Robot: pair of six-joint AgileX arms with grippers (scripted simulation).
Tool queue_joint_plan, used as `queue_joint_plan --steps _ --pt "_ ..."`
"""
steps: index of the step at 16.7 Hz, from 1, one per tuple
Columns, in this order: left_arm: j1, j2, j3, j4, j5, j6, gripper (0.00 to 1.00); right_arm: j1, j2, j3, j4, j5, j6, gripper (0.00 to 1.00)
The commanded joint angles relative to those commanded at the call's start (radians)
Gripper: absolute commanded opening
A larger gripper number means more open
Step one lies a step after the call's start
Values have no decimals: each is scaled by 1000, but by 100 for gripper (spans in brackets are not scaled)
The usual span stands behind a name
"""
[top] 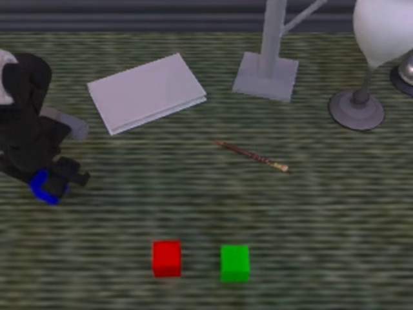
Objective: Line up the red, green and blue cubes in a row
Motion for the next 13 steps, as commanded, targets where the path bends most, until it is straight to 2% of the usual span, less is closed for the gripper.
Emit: queue_joint_plan --steps 8,13 --pt "0 -25 17 -26 6 -2 0 0 0 0 0 0 0 100" --pt "15 -102 107 -208 5 -5 0 0 0 0 0 0 0 100"
